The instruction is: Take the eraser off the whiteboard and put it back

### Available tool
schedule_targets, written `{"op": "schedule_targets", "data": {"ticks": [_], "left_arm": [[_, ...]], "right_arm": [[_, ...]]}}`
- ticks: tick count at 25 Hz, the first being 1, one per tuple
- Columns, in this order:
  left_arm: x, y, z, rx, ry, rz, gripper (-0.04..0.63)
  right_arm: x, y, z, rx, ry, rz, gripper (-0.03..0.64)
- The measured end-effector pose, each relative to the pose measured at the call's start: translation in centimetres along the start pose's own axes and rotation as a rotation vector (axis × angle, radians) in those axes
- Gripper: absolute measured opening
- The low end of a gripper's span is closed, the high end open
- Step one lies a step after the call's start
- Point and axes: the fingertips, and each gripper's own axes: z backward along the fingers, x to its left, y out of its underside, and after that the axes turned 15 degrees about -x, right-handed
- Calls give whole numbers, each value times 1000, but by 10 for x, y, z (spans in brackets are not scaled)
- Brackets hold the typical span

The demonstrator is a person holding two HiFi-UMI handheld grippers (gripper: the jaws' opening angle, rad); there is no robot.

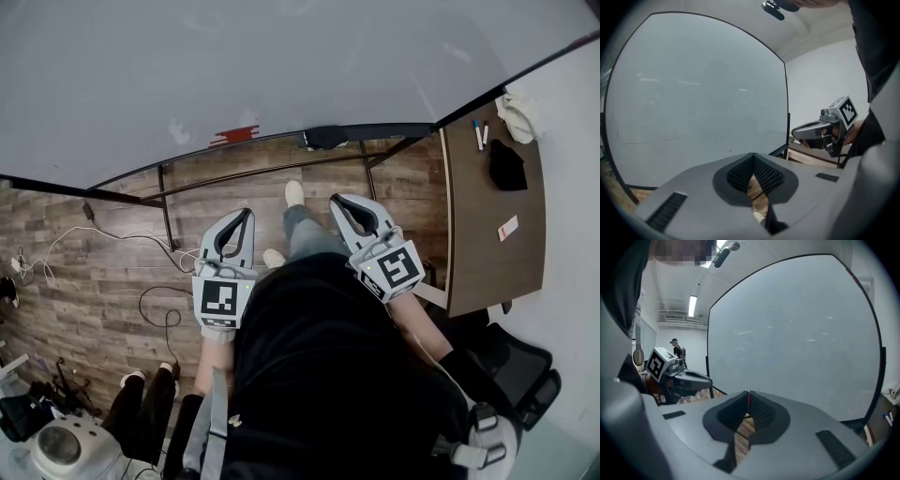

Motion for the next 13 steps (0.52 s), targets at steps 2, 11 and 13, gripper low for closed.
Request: {"op": "schedule_targets", "data": {"ticks": [2,11,13], "left_arm": [[0,1,2,2,-1,1,8],[1,2,4,3,-1,0,8],[1,3,5,3,0,2,8]], "right_arm": [[1,2,1,6,1,3,25],[2,6,2,15,15,-10,25],[3,7,2,13,15,-12,25]]}}
